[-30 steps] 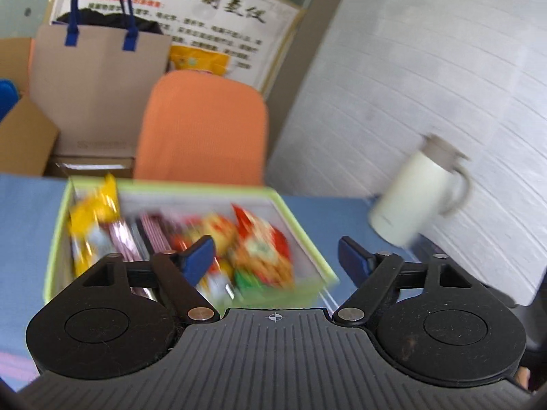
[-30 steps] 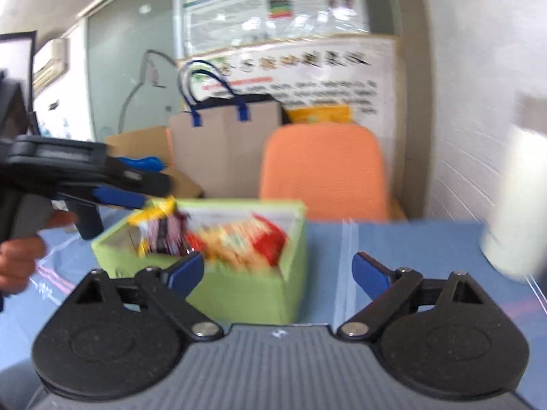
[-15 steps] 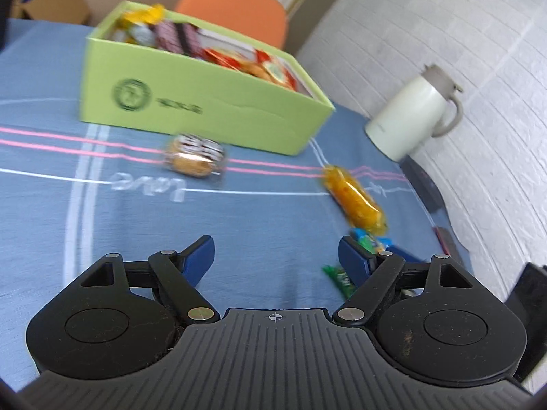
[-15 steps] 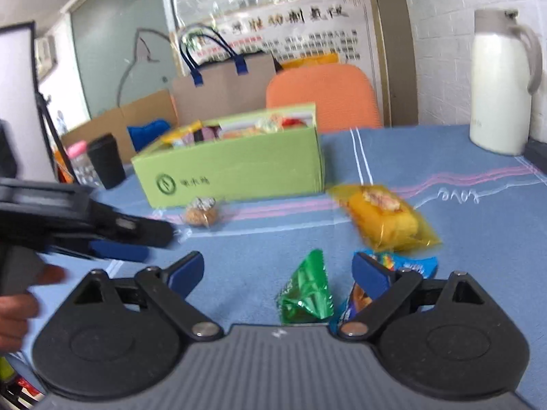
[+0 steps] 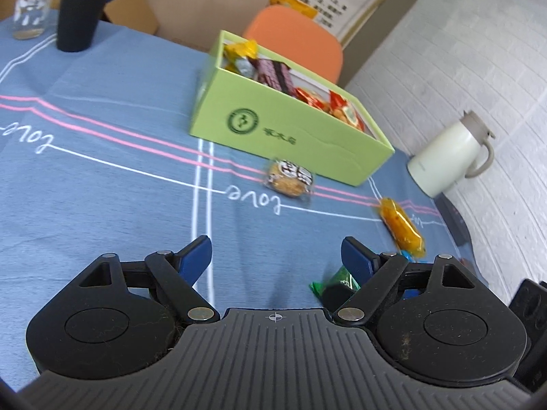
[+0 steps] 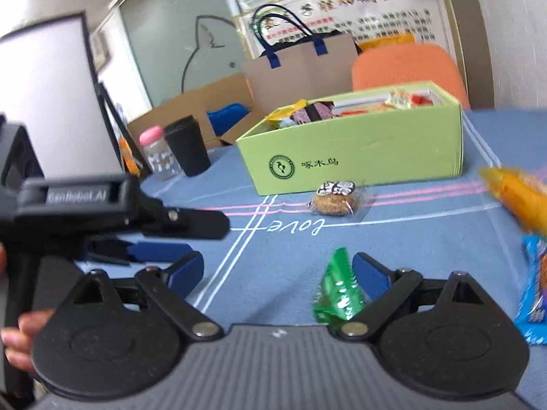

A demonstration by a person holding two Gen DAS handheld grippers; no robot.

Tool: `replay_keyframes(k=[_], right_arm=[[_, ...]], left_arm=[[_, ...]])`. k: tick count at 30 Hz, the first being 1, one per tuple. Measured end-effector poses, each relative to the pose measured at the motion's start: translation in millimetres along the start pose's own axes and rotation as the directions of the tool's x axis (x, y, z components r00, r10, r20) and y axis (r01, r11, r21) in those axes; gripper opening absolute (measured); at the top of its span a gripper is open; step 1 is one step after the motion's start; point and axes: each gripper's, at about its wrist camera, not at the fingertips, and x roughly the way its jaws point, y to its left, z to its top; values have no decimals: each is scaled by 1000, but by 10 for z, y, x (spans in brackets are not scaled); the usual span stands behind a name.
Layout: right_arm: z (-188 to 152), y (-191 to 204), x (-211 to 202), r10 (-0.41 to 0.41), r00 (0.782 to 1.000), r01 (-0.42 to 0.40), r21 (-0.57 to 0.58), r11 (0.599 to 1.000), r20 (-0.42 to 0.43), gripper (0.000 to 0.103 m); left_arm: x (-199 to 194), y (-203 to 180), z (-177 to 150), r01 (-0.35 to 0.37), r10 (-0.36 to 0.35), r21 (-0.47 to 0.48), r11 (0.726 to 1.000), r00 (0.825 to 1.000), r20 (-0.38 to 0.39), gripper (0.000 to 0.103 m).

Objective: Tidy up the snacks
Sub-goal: 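Move the left gripper to the small green wrapped snack and grasp it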

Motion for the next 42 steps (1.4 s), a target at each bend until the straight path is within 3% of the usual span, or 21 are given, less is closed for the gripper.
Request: replay_keyframes(k=[7,11,15,22,23,26,29,31,33,36,42], right_arm=[[-217,-189,-193,-116,993,117,46,992,-20,93],[-129,-327,-249,-177,984,175,66,982,28,93],[-40,-336,-104,-199,980,198,-49,979,-9,93],[107,-499,209,-370,929,361,-215,907,-1,93],[116,-525,204,-372,928,363,-208,908,-5,93],[79,-556,-6,-276,961,275,-104,956,13,93],[-76,-493,-191,-211,977,211,-46,976,4,93],[-175,-414,-224,-174,985,173,-34,984,-14,93],[-221,-338,-176,-146,989,145,-40,989,-34,93],[-215,-232,-38,-157,986,152,-104,983,-51,93],[-119,-161,129,-152,987,138,-181,974,-62,93]], left_arm=[[198,-32,-66,23,-22,4,1000,998,-60,71],[208,-57,-72,32,-32,9,999,997,-64,71],[170,-27,-48,6,-6,5,1000,999,-44,72],[256,-89,-47,-1,3,25,1000,998,-62,74],[270,-107,-47,3,-1,30,1000,998,-66,74],[316,-163,-57,14,-11,45,999,997,-77,75],[415,-203,-58,21,-16,55,998,995,-100,74],[521,-229,-43,30,-22,54,998,990,-137,67],[635,-269,-19,56,-47,46,997,982,-180,59],[737,-339,18,107,-99,25,994,971,-217,59],[790,-486,41,145,-130,47,988,964,-230,57]])
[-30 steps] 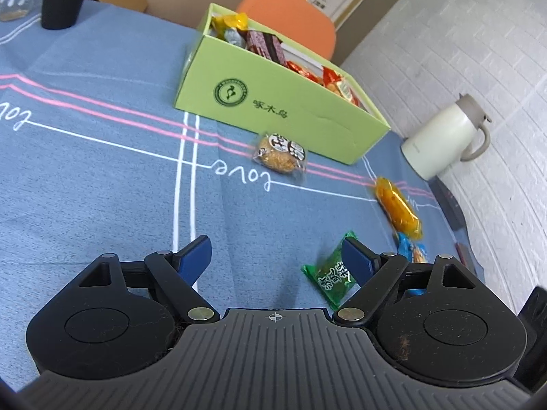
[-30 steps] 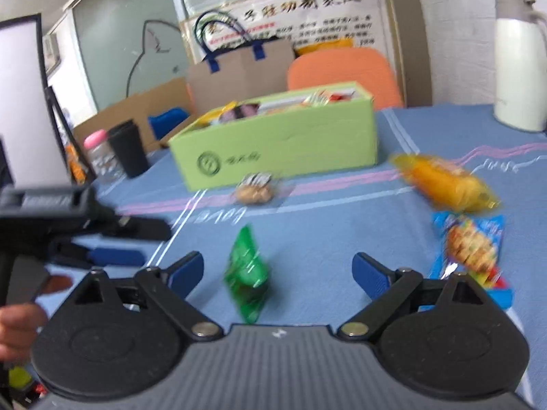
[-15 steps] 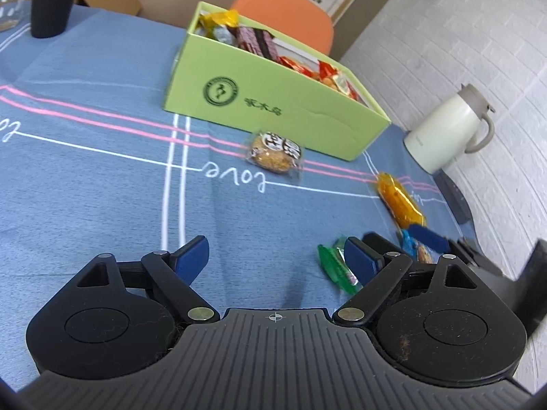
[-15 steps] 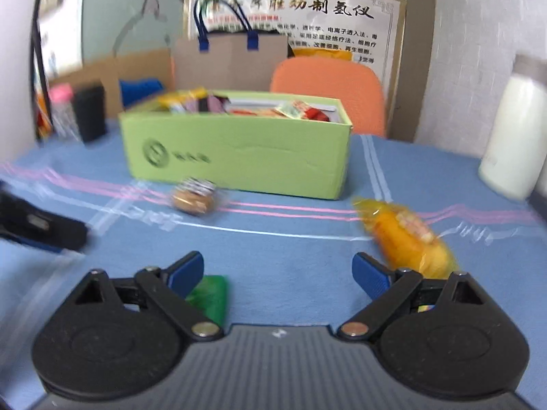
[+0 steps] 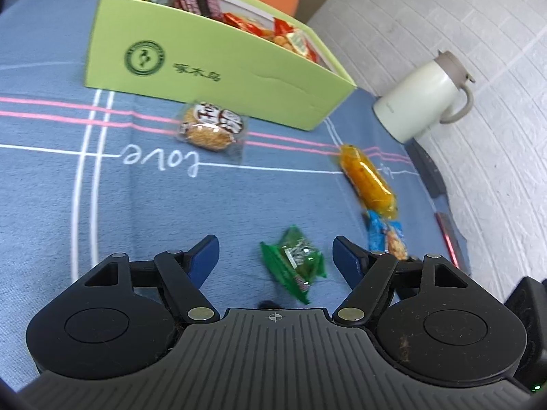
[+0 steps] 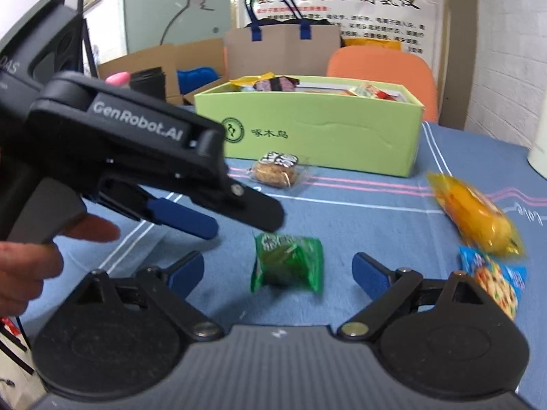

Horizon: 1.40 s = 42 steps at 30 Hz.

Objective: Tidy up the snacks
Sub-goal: 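Move the left gripper to the small green wrapped snack and grasp it, then carry the green snack with the left gripper and release it into the box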

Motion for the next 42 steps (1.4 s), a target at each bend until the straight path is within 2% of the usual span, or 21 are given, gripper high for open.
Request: replay_keyframes(k=[4,7,10,11,12,15,16,17,22,25,29,33,38,40,41,42], right_arm=[[25,-36,43,-1,1000,1,-2,1000,-13,71],[23,-61,36,-18,1000,18,3,1000,-9,71],[5,-45,96,-7,1000,8,6,1000,-26,71],[-24,-40,121,5,999,-5,8,1000,-40,71],[-69,-23,94,4,1000,-4,-1,1000,-21,71],[-107,10,15,18,1000,-18,8,1000,-14,65],[-96,5,3,20,1000,-20,9,1000,-18,59],[-70,-12,-19,27,999,-27,16,1000,-19,54],[256,-72,-133,45,997,-46,21,999,58,54],[596,-97,-67,37,994,-35,-20,999,107,55],[1175,-188,138,26,984,-11,-89,996,174,59],[1609,-386,466,46,985,-28,-106,994,166,60],[1766,-551,888,82,990,-72,-86,994,114,61],[1760,-579,974,69,992,-60,-84,995,105,66],[1748,-586,967,59,993,-50,-83,995,102,71],[1717,-623,906,53,992,-45,-78,996,112,74]], left_arm=[[128,-47,46,15,-15,-4,1000,1000,-27,52],[168,-92,-1,18,-18,15,1000,999,-32,51],[227,-129,-42,19,-18,28,999,999,-47,45],[247,-135,-70,16,-15,29,999,999,-52,39],[244,-145,-102,5,-4,33,999,999,-41,24],[207,-147,-191,-11,12,18,1000,1000,-26,13],[187,-151,-201,-23,23,9,1000,1000,-20,12],[165,-166,-194,-32,32,8,999,999,-18,12],[-87,-221,35,22,-22,-2,1000,998,54,12],[-199,-254,366,31,-31,3,1000,994,108,13],[-297,-359,955,21,-30,45,999,978,207,13],[-221,-359,1471,-21,10,46,999,970,243,13],[47,-232,1717,-104,91,44,994,968,233,14],[164,-155,1744,-142,128,41,989,964,234,18],[193,-127,1757,-157,141,47,986,958,249,27],[203,-97,1758,-167,148,55,984,955,256,46]])
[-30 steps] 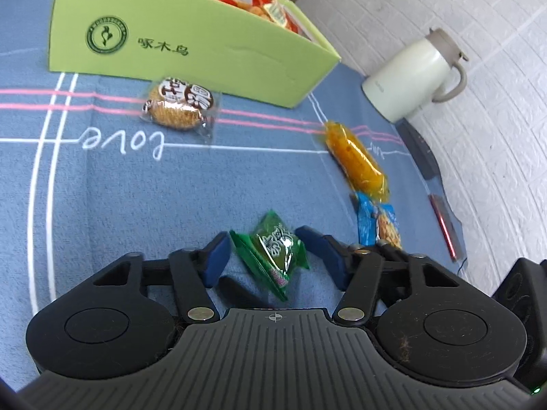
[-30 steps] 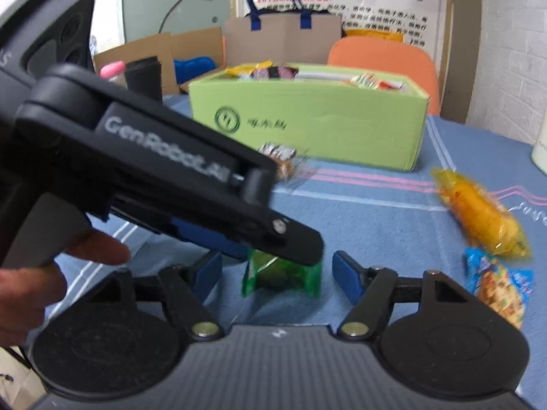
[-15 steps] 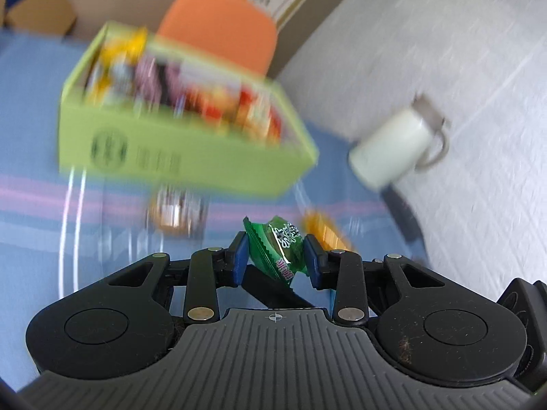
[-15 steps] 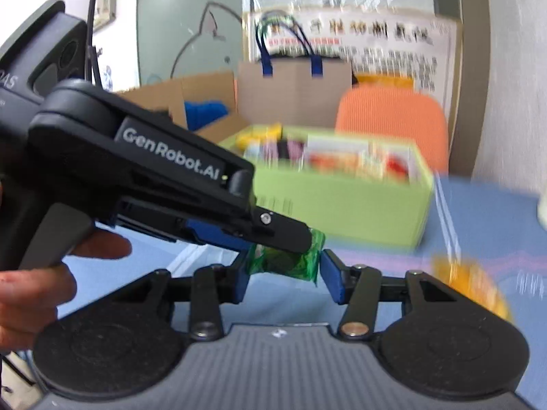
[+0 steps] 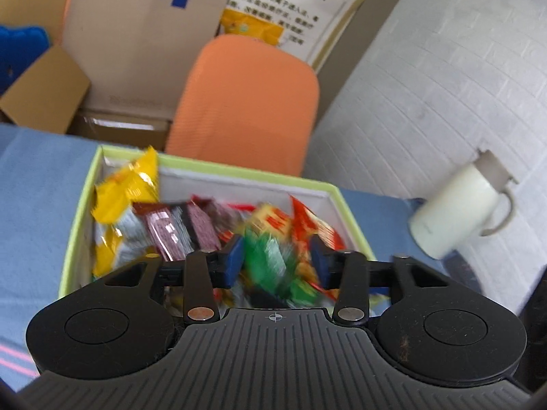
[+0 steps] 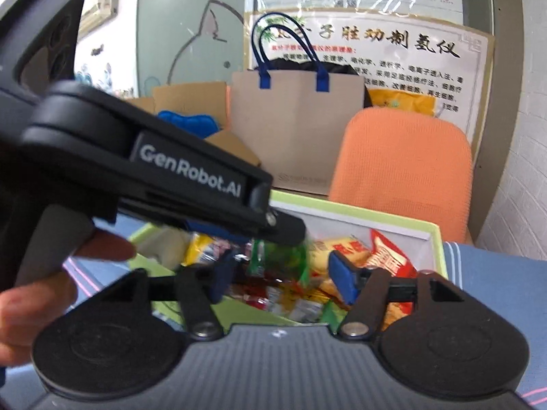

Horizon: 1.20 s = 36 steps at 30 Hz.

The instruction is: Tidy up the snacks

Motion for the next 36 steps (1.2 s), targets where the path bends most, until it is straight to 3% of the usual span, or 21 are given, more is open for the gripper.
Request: replay_keyframes(k=[2,5,8,11,16,22,26,32,36], right_arm=[[-75,-58,-314,-13,998,12,13,1000,64,92],[-335,-211,-845,-67,992,64,26,998,111,93],[-750,-421,-1120,-176,984,174,60,983,25,93],[-1132,-662,-1063,-241,963,257,143,956,-119,93],[-1240,-757,-910,-238,958,262,145,954,-163,93],[-1287,-868,-581,-172,946,223,169,960,-276,93],[-1199,-571,-583,-115,966,150,141,978,-229,93],[-1156,43,-453,-98,969,108,32,994,-228,93],[-1153,231,-409,-74,968,87,46,995,-242,93]], left_arm=[[-86,42,-28,-1,1,-2,1000,1000,25,61],[-395,67,-176,61,-60,-4,998,995,77,68],[-660,24,-452,141,-142,12,990,987,81,75],[-722,-88,-751,180,-180,11,984,982,55,77],[-628,-197,-1115,192,-193,-27,981,980,-49,76],[-780,23,-1291,135,-142,-111,985,988,-60,76],[-868,161,-1360,104,-113,-145,984,992,-60,76],[-998,336,-1482,88,-103,-190,978,993,-66,78],[-1085,412,-1560,81,-97,-197,977,993,-70,78]])
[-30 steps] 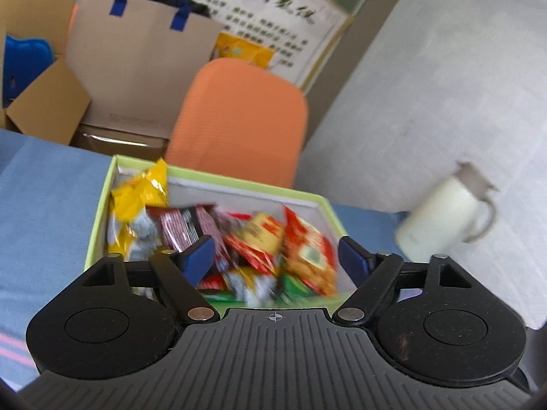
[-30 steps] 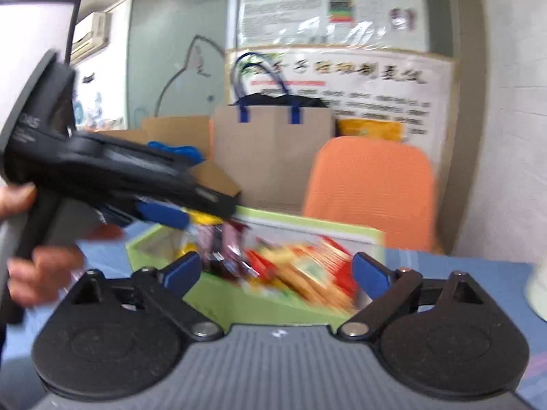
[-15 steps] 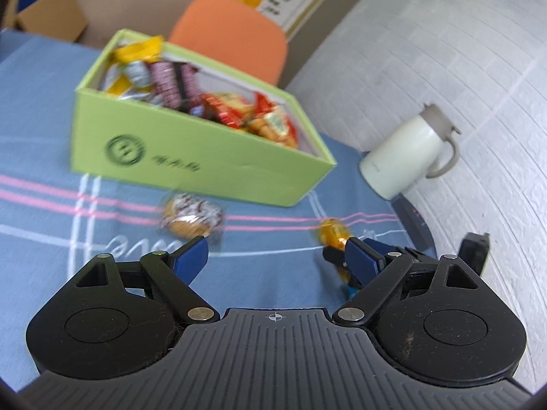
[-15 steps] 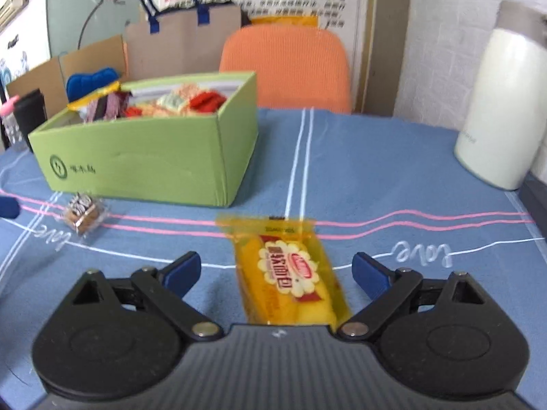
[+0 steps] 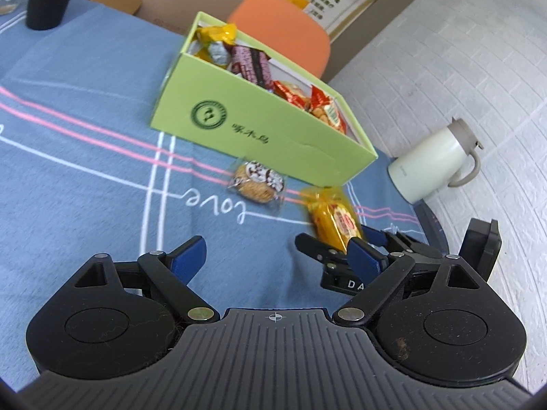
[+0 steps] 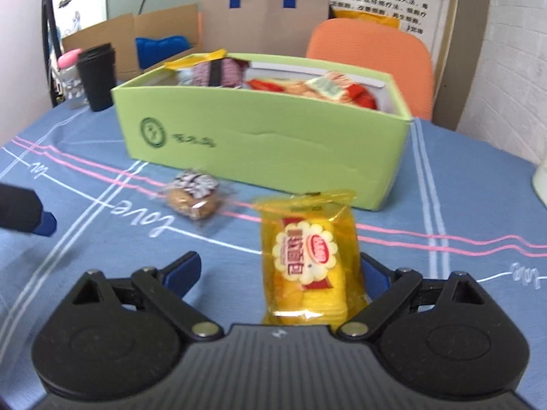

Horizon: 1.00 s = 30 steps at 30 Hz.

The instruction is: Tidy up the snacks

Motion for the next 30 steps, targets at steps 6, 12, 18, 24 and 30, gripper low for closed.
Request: replay_keyframes(k=[6,12,18,24,30], right_arm=[[-143,247,-164,34,999,-35,19,999,40,93],[-125,265,-130,22,1000,-23,57,998,22,93],[-258,214,-324,33,998,-38,95,995,55,93],[-284,147,-232,108,991,-118,127,985,81,93],[-288,85,-232,184,976,-199,131,971,114,94]], left_arm=[[-21,130,-111,-2,1,-29,1000,1000,-17,79],[97,52,-62,6,-7,-27,1000,999,-34,78],[557,-257,242,126,-120,33,991,981,-154,77],[968,-418,290,114,-89,92,989,966,-241,56],[1195,-425,282,106,-67,108,989,947,-313,30]])
